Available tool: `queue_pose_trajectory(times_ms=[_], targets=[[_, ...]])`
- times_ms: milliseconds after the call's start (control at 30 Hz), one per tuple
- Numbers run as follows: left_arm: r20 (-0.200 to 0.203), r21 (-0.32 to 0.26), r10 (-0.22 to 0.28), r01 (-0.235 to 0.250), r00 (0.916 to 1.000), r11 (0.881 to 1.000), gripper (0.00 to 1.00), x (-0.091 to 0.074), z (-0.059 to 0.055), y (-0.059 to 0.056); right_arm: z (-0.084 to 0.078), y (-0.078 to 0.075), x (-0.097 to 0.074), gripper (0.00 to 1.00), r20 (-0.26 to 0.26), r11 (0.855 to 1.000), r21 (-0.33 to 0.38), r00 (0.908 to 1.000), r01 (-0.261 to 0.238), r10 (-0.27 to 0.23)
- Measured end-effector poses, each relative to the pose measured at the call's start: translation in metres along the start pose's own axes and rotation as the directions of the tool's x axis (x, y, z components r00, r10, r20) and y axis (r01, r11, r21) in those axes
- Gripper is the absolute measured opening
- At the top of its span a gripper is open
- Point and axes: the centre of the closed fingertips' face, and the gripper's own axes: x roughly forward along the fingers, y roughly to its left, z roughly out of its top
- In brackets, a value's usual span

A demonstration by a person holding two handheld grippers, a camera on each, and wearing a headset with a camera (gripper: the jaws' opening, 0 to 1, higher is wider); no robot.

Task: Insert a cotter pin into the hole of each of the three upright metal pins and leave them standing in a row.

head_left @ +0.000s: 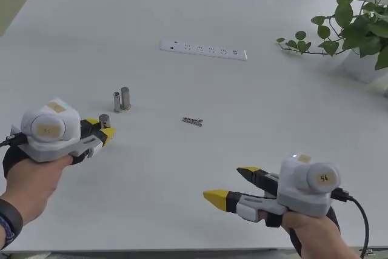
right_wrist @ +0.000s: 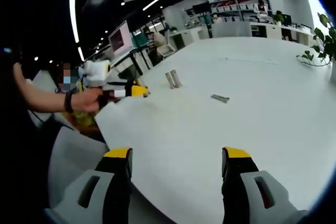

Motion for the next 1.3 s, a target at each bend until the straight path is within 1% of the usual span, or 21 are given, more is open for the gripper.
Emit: queue_pose_trajectory(times_ms=[367,633,767,1067,1300], targets=[[-0.008,-0.001,-0.039,0.039,0.9992,0.999,0.1,0.005,-0.008,-0.023,-0.002,0.0,-0.003,0.71,-0.004,1.0,0.001,1.0,0.002,-0.002],[-0.013,-0.001,-0.063,0.063,0.998,0.998,0.1,0.01,-0.012,-0.036,-0.005,-0.003,-0.007,0.71,-0.007,1.0,0.005,0.9999,0.009,-0.009],[-0.019,-0.003,-0.077,0.077,0.9969,0.997,0.1,0.013,-0.016,-0.043,-0.006,-0.003,-0.008,0.71,-0.01,1.0,0.005,0.9999,0.01,-0.01],[-0.038,-0.004,-0.099,0.099,0.9943,0.995,0.1,0.02,-0.028,-0.053,-0.008,-0.006,-0.01,0.71,-0.017,1.0,0.005,0.9997,0.015,-0.015],[-0.044,-0.009,-0.108,0.108,0.9932,0.994,0.1,0.022,-0.034,-0.056,-0.011,-0.006,-0.012,0.71,-0.024,1.0,0.008,0.9996,0.018,-0.018]])
